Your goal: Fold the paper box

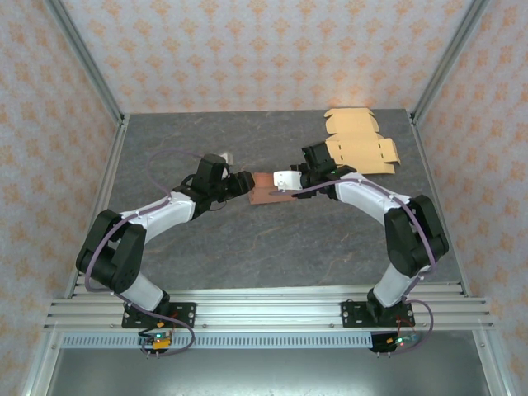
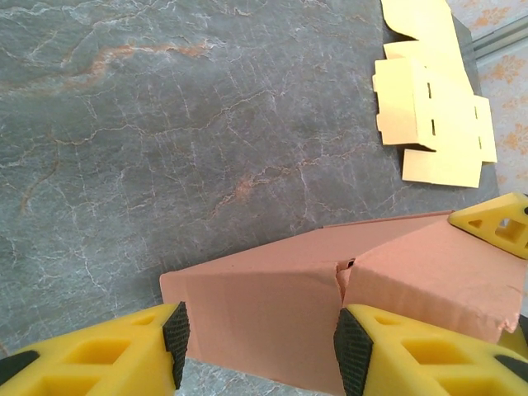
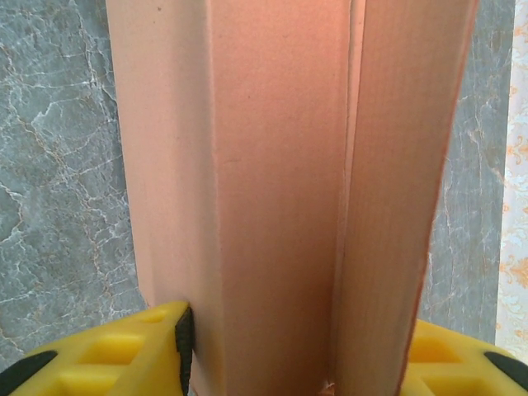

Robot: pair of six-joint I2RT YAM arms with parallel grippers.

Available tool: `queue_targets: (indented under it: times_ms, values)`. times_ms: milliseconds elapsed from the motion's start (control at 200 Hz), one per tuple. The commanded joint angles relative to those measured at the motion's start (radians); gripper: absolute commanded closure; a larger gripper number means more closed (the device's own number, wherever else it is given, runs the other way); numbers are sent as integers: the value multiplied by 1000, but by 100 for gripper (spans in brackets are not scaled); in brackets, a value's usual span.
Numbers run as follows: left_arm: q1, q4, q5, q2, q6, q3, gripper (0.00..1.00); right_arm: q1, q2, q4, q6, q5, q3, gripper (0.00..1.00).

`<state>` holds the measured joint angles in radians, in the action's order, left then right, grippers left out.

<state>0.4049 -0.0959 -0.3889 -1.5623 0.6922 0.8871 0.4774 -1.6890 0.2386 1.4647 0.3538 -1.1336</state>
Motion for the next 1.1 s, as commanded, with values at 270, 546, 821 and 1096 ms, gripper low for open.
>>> queue_targets:
  times_ms: [270, 546, 821, 1096]
  values:
    - [-17, -49, -46, 2, -17, 4, 40, 41, -98, 178, -65, -106, -6, 52]
    - [-61, -113, -9, 130, -147, -101, 33, 28, -121, 297, -197, -108, -99, 52]
    - [-53, -234, -118, 111, -301, -123, 38, 29, -128, 381, -306, -116, -163, 52]
    - [26, -74, -2, 27, -556, 14, 49, 33, -130, 414, -313, -95, -171, 52]
